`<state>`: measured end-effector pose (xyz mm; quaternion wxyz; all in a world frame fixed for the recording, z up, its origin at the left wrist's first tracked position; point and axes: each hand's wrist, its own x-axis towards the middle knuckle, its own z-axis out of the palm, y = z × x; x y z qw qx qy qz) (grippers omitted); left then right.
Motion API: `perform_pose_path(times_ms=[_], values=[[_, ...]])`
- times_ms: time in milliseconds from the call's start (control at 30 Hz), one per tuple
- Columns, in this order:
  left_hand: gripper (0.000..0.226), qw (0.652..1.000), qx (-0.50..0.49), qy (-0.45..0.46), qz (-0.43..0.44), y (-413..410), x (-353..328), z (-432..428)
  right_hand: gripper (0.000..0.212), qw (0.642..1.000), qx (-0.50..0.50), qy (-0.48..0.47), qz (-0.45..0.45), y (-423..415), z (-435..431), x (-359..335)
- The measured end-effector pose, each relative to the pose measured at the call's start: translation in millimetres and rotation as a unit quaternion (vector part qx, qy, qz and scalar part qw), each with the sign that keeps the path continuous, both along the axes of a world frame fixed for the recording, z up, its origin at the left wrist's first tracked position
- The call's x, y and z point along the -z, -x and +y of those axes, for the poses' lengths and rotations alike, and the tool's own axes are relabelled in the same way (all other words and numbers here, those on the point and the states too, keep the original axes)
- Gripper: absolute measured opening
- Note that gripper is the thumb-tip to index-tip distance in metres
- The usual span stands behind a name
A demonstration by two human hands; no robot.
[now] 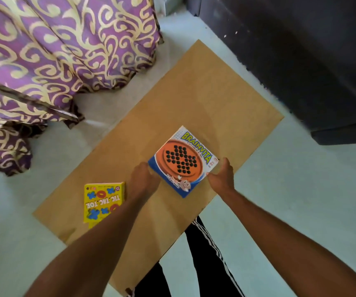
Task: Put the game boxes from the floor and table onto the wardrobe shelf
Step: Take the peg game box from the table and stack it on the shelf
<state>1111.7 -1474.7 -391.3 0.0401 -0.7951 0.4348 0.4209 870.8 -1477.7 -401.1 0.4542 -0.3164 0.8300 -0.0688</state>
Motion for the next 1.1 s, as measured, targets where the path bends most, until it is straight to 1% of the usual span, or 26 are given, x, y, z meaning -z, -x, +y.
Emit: perform_pose_path(times_ms=[33,100,200,233,300,367,433,500,533,600,667,767,833,933,1000,1067,1100], values=[[0.052,0.999,0.014,0.029,-0.007,6.2,0.5,-10.3,0.071,1.0,0.023,-0.01,0.007,0.9,-1.1,1.6],[0.069,0.997,0.061,0.04,0.002,19.8,2.2,-30.5,0.058,0.997,0.061,-0.039,-0.018,1.4,-0.8,7.9],[0.083,0.996,0.08,-0.019,0.036,33.6,9.7,-50.4,0.028,0.989,0.075,-0.065,-0.106,-1.1,2.5,18.7],[0.085,0.996,0.068,-0.039,0.051,35.2,14.3,-51.0,0.025,0.988,0.072,-0.056,-0.121,-1.9,3.9,21.9],[0.085,0.993,0.021,-0.079,0.081,38.7,16.2,-44.9,0.035,0.989,0.062,-0.025,-0.133,-2.6,5.0,25.8],[0.08,0.984,-0.043,-0.12,0.123,36.6,19.1,-29.4,0.046,0.99,0.048,-0.006,-0.132,-2.1,5.0,25.2],[0.078,0.967,-0.108,-0.143,0.18,27.3,27.4,-4.8,0.047,0.99,0.022,-0.004,-0.14,0.8,8.4,23.4],[0.076,0.957,-0.143,-0.131,0.218,10.8,63.3,32.1,0.043,0.989,-0.004,-0.003,-0.151,3.5,16.1,14.9],[0.074,0.953,-0.156,-0.12,0.229,8.3,49.9,47.5,0.042,0.987,-0.02,0.0,-0.158,2.2,21.9,3.5],[0.068,0.942,-0.199,-0.073,0.261,11.9,-18.0,62.0,0.042,0.983,-0.051,0.012,-0.174,-0.5,32.8,-18.6],[0.062,0.923,-0.236,-0.043,0.301,9.9,-67.0,79.6,0.043,0.976,-0.08,0.031,-0.198,-6.8,43.0,-44.6],[0.069,0.903,-0.276,0.012,0.327,-11.7,-125.7,134.1,0.048,0.964,-0.13,0.052,-0.225,-30.2,66.1,-98.1],[0.076,0.898,-0.298,0.039,0.322,-24.9,-150.6,166.3,0.057,0.959,-0.157,0.055,-0.229,-44.5,79.2,-120.6],[0.079,0.875,-0.352,0.081,0.322,-57.1,-194.4,235.3,0.075,0.946,-0.223,0.064,-0.227,-84.4,116.4,-158.8],[0.073,0.863,-0.37,0.112,0.326,-75.9,-211.4,276.3,0.077,0.933,-0.261,0.08,-0.234,-108.7,138.1,-175.5],[0.067,0.849,-0.393,0.137,0.325,-101.1,-226.1,330.7,0.076,0.918,-0.305,0.094,-0.237,-140.8,172.0,-196.2],[0.063,0.843,-0.407,0.154,0.316,-116.6,-237.8,369.1,0.075,0.905,-0.338,0.104,-0.238,-164.6,198.0,-204.2]])
